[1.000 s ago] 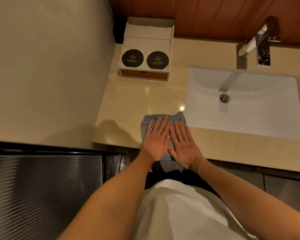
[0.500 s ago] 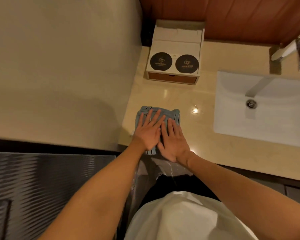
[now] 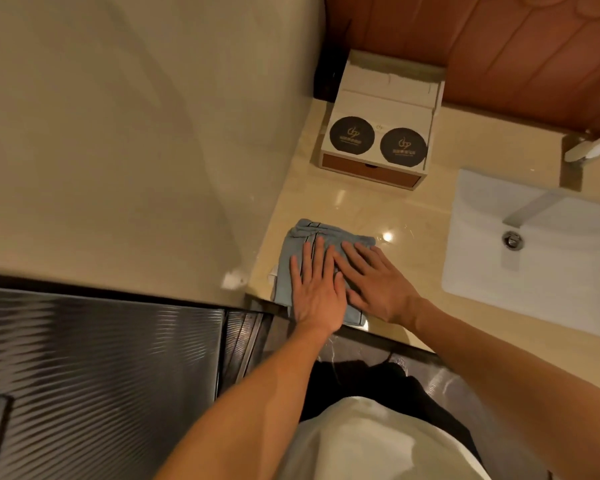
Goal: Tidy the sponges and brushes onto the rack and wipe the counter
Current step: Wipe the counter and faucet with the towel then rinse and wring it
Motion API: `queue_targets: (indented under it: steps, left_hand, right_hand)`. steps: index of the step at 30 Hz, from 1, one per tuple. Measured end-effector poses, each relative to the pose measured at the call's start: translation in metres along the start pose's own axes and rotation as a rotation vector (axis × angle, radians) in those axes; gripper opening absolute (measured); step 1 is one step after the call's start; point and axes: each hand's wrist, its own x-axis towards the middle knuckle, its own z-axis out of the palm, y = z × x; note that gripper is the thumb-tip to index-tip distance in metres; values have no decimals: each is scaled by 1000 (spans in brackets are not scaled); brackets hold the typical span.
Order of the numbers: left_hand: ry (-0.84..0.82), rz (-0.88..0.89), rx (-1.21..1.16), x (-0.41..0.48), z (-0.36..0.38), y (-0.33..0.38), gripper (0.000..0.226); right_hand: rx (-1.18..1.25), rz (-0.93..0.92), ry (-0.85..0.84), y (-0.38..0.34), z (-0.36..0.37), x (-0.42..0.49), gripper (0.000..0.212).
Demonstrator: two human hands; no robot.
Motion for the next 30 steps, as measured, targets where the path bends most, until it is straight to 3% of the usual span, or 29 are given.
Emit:
queue_targets:
  steps: [7, 11, 30]
  left_hand:
    - [-7, 61, 50, 8, -12, -46, 65]
    - [-2, 119, 66, 16, -20, -72, 65]
    - [29, -103, -53, 52, -24, -44, 68]
  right_hand:
    - [-16, 45, 73, -31, -9, 31, 75]
    - [-26, 100, 33, -56, -5, 48, 79]
    - [-5, 177, 120, -38, -7, 70, 69]
